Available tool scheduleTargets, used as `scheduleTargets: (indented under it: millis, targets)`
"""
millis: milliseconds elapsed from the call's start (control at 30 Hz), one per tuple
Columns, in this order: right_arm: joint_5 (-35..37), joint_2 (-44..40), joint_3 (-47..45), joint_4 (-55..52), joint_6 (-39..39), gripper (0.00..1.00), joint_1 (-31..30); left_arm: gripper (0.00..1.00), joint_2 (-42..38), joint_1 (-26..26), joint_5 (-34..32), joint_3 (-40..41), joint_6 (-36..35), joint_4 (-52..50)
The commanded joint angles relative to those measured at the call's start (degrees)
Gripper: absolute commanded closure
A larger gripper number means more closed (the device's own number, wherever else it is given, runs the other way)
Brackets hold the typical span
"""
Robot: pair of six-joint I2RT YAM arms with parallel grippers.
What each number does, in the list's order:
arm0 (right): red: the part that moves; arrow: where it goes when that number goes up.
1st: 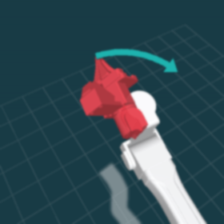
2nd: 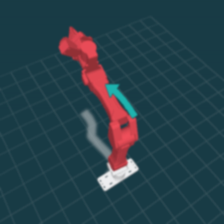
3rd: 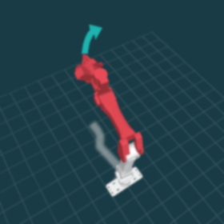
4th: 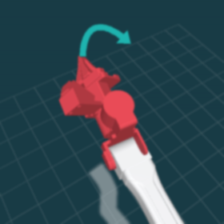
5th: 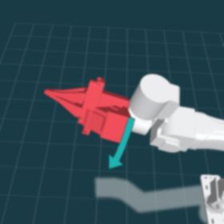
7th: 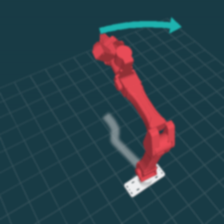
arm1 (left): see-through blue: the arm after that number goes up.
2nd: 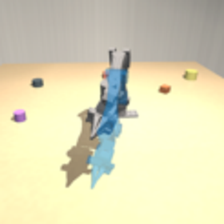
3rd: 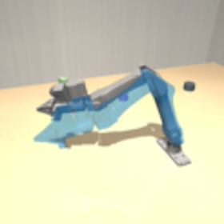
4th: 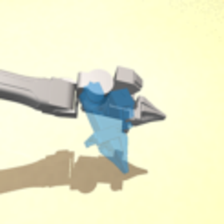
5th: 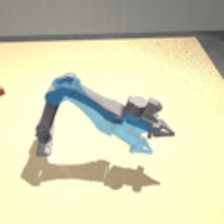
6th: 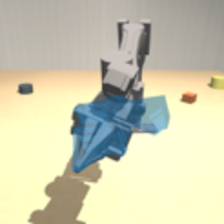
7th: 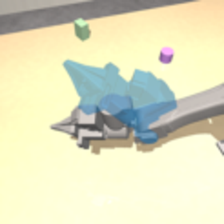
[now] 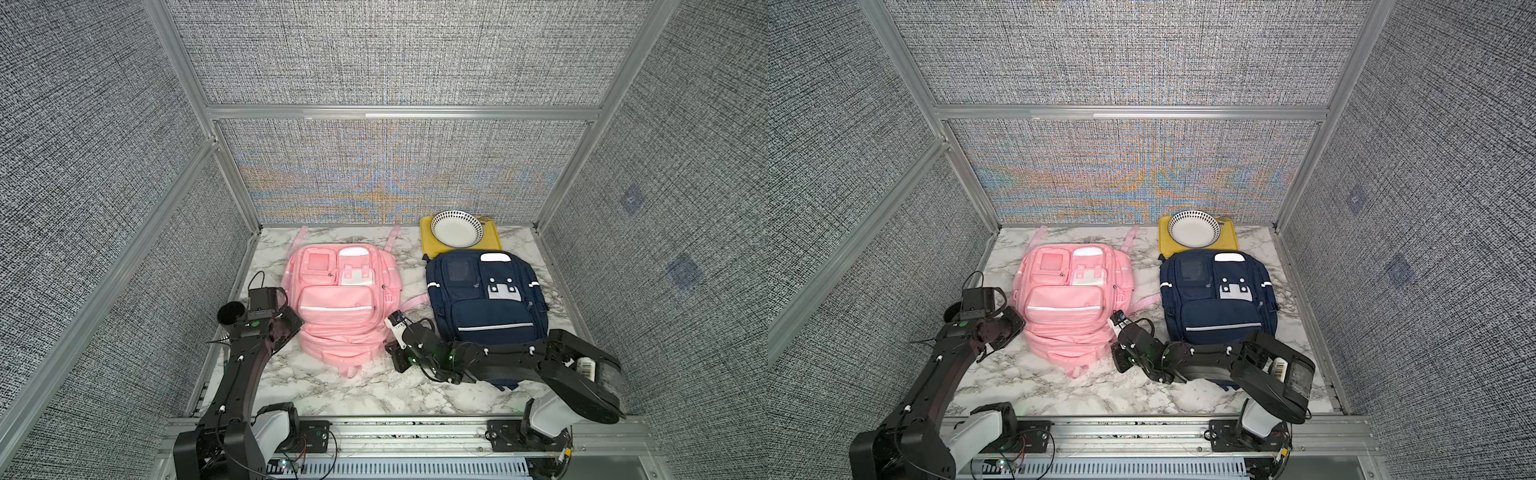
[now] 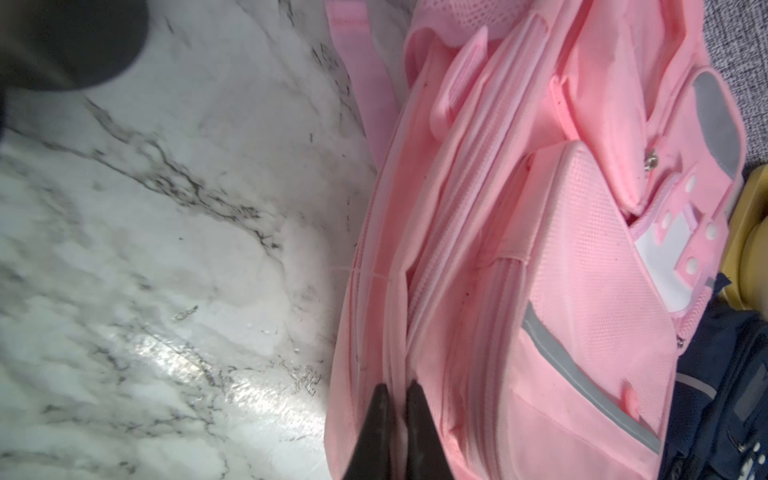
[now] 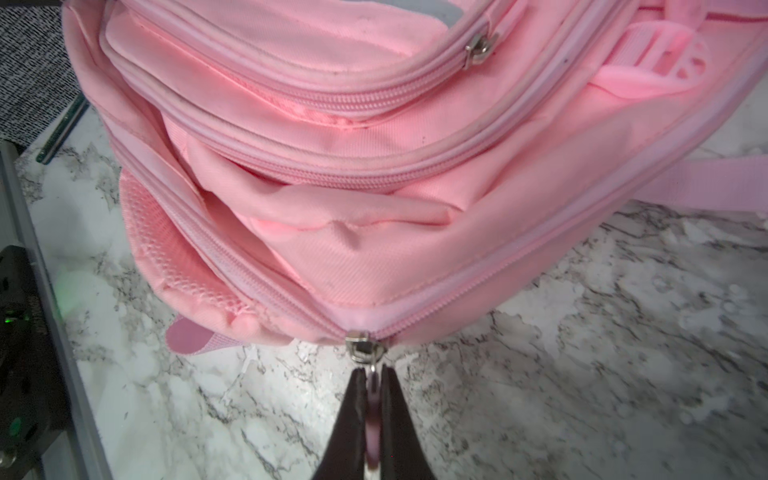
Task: Zip up the backpack
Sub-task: Zip the zipper on the backpack.
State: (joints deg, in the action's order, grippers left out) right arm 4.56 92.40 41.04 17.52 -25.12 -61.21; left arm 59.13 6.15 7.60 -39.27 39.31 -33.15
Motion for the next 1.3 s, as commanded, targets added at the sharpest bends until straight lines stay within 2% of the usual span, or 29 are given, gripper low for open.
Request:
scheduleTargets:
  millis: [0, 67, 200, 267, 433, 567, 800, 1033, 1167, 1267]
  targets:
    - [0.9, 1.4, 1.4, -0.8, -1.1, 1.0, -0.4, 0.88, -1.4, 0.5, -3.0, -1.0, -1.5, 2.7]
    - [0.8, 2.9, 2.9, -0.7, -0.9, 1.0, -1.1, 0.85, -1.7, 0.5, 1.2, -0.1, -1.5, 2.3]
    - [0.7, 5.6, 4.4, 0.2, -1.8, 1.0, -2.4, 0.64, -5.4, -0.2, 6.2, 4.8, 1.2, 2.3]
    - [0.6, 6.6, 6.6, 1.1, -2.5, 1.0, -2.6, 0.61, -8.2, -0.6, 7.3, 6.6, 1.9, 0.8]
    - [0.6, 7.4, 7.4, 2.4, -2.8, 1.0, -2.7, 0.59, -16.9, -2.7, 10.3, 8.1, 5.6, -4.0]
    - [0.6, 7.7, 8.0, 2.0, -1.8, 1.0, -2.7, 0.57, -21.6, -7.5, 9.5, 7.2, 8.3, -7.9]
    - [0.8, 7.7, 7.9, 1.7, -1.5, 1.0, -2.8, 0.57, -23.9, -19.2, 7.6, 10.0, 16.4, -7.8]
    - [0.8, 9.0, 8.6, 1.6, -1.4, 1.0, -2.8, 0.56, -28.4, -27.7, 4.1, 13.8, 25.3, -6.4]
    - [0.8, 10.0, 9.4, 1.1, -1.2, 1.0, -2.8, 0.55, -26.4, -33.0, 2.4, 16.8, 30.1, -0.6]
    - [0.9, 9.9, 9.2, 1.1, -1.2, 1.0, -2.8, 0.53, -23.7, -36.9, -1.3, 17.1, 31.9, 2.5]
